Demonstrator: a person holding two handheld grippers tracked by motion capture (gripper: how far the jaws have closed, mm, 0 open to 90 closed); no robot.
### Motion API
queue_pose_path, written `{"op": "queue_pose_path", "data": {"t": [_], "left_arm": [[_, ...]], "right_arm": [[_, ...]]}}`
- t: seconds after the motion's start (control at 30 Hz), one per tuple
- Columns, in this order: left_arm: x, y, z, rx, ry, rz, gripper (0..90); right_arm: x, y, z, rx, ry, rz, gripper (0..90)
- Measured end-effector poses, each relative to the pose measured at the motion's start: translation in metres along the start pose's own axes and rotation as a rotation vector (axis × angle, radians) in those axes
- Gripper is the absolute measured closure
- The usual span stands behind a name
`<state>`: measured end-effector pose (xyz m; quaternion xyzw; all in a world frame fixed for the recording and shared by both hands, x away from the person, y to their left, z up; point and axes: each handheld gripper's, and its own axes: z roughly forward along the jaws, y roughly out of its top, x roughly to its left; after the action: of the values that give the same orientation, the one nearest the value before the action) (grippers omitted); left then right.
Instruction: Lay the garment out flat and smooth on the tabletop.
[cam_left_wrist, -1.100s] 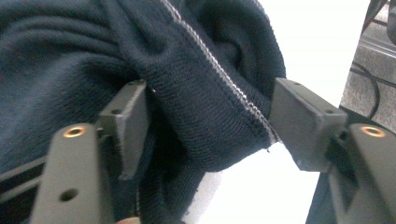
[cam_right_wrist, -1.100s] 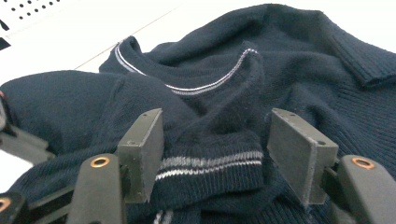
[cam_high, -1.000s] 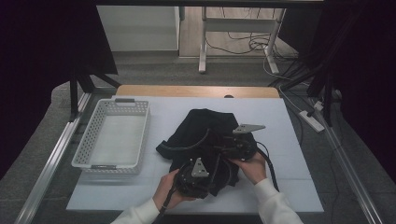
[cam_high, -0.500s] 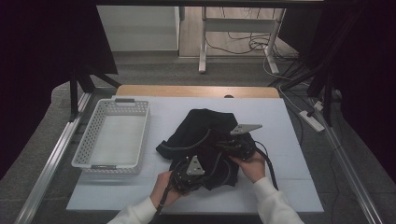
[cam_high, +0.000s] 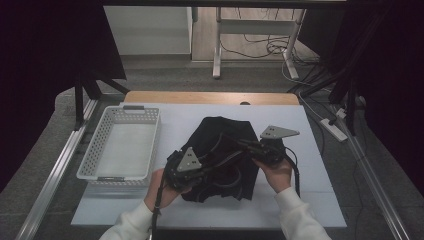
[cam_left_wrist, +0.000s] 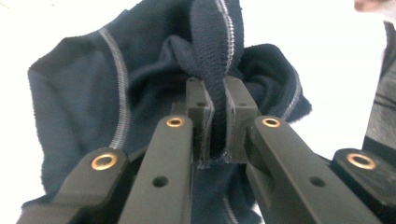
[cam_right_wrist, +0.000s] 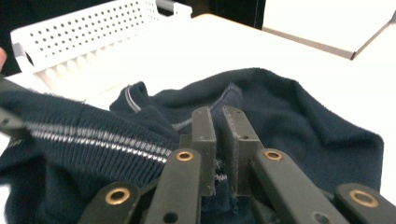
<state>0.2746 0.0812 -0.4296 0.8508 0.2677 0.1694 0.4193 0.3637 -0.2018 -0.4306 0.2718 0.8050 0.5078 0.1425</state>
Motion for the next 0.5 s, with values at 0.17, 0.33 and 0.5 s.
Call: {"op": "queue_pose_path", "data": {"t": [0.17,0.33,0.5], "left_arm": [[0.023,0.011,-0.013,-0.023,0.040,-0.002,82.0],[0.051,0.023,-0.019,-0.025,0.065,-0.027,82.4],[0.077,0.032,-0.018,-0.011,0.098,-0.041,82.4]], "right_arm": [[0.004,0.024,-0.003,-0.035,-0.011,-0.025,83.7],[0.003,0.043,0.004,-0.059,-0.019,-0.035,84.0],[-0.002,0.057,0.019,-0.064,-0.024,-0.029,83.9]]}}
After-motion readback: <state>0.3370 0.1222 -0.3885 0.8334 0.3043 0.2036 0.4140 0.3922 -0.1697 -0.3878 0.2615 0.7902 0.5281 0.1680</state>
